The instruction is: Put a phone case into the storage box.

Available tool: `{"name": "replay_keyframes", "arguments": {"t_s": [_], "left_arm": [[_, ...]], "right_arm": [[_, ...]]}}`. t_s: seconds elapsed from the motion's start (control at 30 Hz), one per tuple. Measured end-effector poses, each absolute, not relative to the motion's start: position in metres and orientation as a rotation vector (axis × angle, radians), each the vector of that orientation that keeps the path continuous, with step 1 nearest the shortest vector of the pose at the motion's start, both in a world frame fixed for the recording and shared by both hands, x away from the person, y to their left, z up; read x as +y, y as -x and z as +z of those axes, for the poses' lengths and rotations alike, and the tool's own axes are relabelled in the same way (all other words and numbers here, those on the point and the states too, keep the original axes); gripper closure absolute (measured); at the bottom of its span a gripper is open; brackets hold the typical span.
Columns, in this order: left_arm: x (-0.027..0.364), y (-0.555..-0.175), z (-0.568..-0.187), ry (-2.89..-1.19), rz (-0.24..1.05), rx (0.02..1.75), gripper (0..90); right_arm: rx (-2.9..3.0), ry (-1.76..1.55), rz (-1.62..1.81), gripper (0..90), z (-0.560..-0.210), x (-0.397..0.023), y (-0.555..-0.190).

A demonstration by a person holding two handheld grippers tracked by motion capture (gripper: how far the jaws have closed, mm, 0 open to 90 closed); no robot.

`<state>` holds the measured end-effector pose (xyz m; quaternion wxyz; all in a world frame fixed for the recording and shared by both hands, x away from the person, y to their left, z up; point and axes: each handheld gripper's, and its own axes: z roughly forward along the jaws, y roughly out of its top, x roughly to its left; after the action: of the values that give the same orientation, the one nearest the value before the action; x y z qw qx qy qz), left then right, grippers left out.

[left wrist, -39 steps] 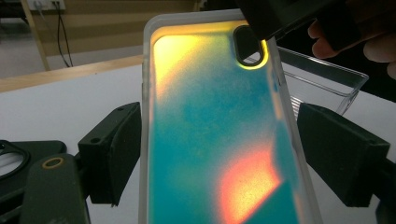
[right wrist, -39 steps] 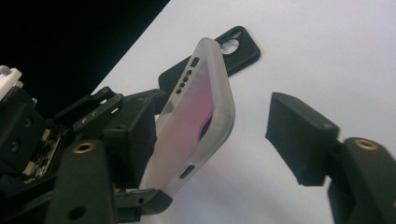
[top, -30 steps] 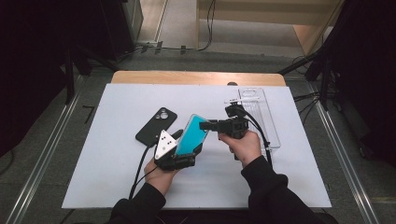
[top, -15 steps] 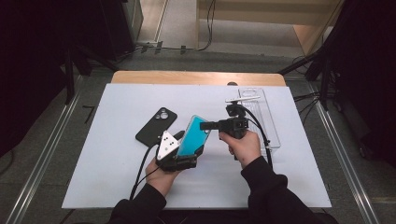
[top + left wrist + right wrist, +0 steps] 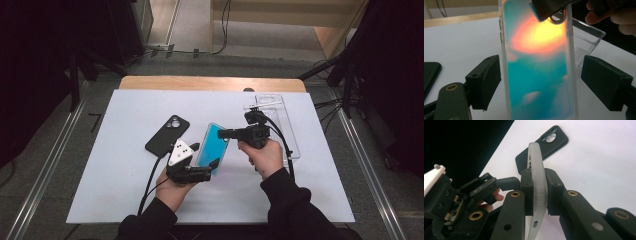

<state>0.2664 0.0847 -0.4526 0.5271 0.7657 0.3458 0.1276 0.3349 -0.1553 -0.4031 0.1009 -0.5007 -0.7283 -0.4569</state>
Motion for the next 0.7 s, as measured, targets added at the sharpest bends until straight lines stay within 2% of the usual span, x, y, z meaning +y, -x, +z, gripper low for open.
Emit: {"name": "replay_keyframes", "arguments": {"t_s": [0.33,0.53,0.7], "left_arm": [[0.09,-0.272,-0.44,-1.946,0.156,0.841,18.7],[0.096,-0.276,-0.431,-1.998,0.166,0.843,18.8],[0.102,-0.28,-0.425,-2.03,0.113,0.811,21.6]], "right_arm": [[-2.428,1.345,-1.416,76.8,-0.395,-0.156,-0.323],[-2.534,1.21,-1.431,76.9,-0.395,-0.16,-0.314],[-2.575,1.113,-1.42,76.9,-0.4,-0.161,-0.31]]}}
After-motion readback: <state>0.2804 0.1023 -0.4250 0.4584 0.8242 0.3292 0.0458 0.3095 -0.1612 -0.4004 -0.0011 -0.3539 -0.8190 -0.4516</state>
